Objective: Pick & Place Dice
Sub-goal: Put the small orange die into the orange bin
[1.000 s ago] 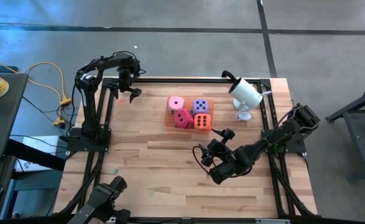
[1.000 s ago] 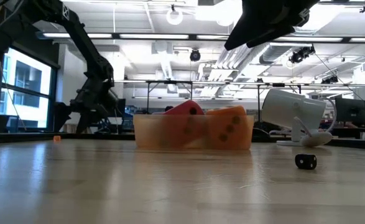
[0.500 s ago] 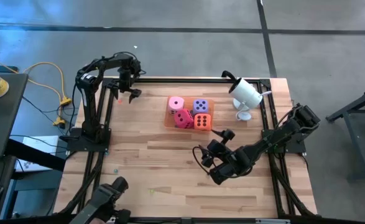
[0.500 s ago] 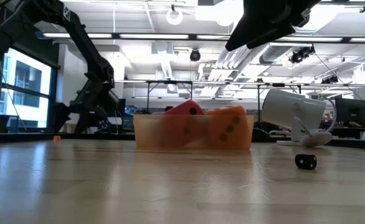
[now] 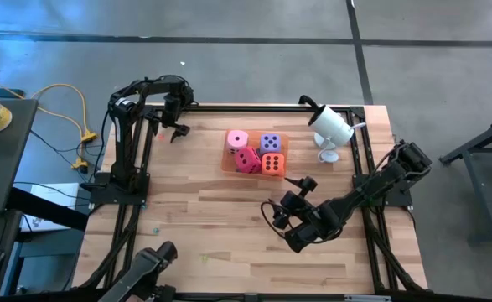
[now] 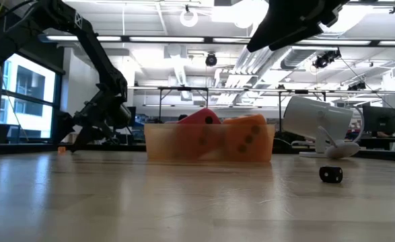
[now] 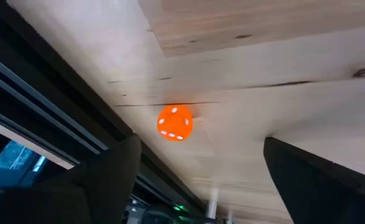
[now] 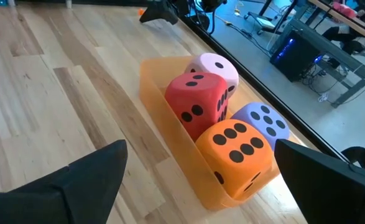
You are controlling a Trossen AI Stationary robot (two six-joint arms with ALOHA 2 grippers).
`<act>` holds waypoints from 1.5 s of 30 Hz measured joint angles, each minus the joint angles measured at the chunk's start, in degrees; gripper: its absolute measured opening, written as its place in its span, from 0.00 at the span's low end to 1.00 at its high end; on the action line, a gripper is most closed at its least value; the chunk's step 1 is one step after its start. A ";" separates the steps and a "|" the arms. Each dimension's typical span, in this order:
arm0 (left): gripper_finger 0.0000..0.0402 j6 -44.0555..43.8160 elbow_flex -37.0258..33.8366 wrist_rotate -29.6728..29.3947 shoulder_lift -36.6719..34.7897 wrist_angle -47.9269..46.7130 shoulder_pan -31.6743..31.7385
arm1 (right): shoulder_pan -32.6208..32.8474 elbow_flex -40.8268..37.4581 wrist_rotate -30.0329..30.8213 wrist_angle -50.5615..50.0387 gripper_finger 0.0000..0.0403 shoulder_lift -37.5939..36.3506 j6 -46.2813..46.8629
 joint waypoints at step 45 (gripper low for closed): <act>0.34 3.69 -0.39 4.61 0.72 2.39 1.09 | 0.09 0.00 -0.20 0.41 0.98 0.00 0.02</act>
